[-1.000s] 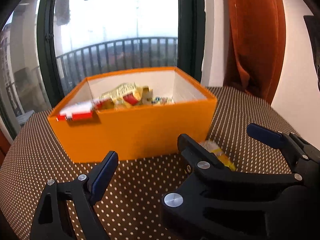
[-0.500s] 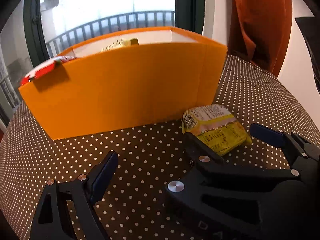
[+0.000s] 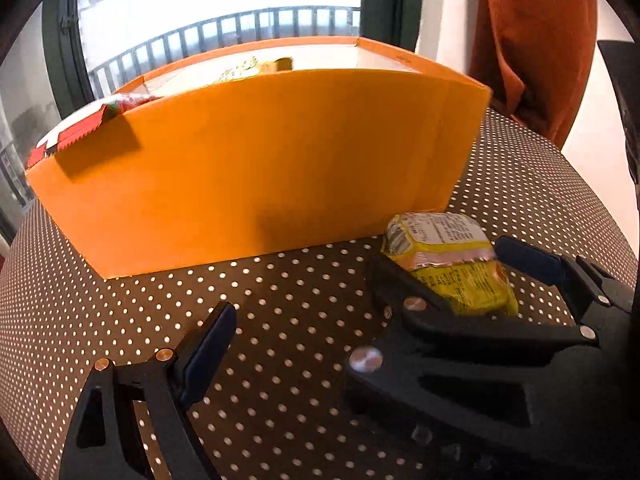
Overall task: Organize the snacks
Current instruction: 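Grasp the yellow printed snack bag with the right tool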
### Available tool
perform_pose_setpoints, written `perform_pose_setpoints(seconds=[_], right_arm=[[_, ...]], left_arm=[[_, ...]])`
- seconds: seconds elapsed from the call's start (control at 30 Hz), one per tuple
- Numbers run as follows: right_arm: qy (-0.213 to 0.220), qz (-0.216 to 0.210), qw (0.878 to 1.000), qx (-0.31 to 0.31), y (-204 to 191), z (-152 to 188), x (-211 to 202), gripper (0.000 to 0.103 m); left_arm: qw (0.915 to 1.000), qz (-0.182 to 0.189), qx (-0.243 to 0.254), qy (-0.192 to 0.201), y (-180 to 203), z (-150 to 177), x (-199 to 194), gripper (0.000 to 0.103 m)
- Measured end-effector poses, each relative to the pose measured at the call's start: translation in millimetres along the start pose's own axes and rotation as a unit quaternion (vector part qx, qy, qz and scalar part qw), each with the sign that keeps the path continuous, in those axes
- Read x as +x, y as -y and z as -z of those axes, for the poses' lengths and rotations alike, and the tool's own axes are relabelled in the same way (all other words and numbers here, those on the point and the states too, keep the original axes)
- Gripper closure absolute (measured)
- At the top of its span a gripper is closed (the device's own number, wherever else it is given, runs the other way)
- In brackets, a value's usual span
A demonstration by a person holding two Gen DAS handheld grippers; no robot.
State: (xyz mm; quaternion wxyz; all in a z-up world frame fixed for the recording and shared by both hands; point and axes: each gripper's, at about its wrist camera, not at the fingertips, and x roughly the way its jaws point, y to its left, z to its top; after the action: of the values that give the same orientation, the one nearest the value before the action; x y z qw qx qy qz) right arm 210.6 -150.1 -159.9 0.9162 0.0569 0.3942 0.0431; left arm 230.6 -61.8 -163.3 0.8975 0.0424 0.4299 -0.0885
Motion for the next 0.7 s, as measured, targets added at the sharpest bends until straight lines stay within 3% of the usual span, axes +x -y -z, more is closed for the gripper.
perform_pose_setpoints(seconds=[0.17, 0.27, 0.37, 0.53, 0.7], right_arm=[[-0.036, 0.003, 0.999, 0.023, 6, -2, 20, 0.002], [-0.026, 0.01, 1.0, 0.011, 6, 1, 19, 0.002], [-0.025, 0.01, 1.0, 0.01, 4, 4, 17, 0.013], [-0.021, 0.013, 1.0, 0.011, 7, 9, 8, 0.021], [-0.016, 0.021, 1.0, 0.013, 7, 13, -3, 0.022]], left_arm=[[0.9999, -0.012, 0.001, -0.01, 2, -5, 13, 0.009], [0.9998, -0.013, 0.005, -0.01, 5, -5, 18, 0.009], [0.9998, -0.015, 0.008, -0.009, 7, -6, 19, 0.009], [0.9997, -0.016, 0.015, -0.007, 15, -1, 13, 0.009], [0.9995, -0.01, 0.031, 0.002, 23, 3, 2, 0.009]])
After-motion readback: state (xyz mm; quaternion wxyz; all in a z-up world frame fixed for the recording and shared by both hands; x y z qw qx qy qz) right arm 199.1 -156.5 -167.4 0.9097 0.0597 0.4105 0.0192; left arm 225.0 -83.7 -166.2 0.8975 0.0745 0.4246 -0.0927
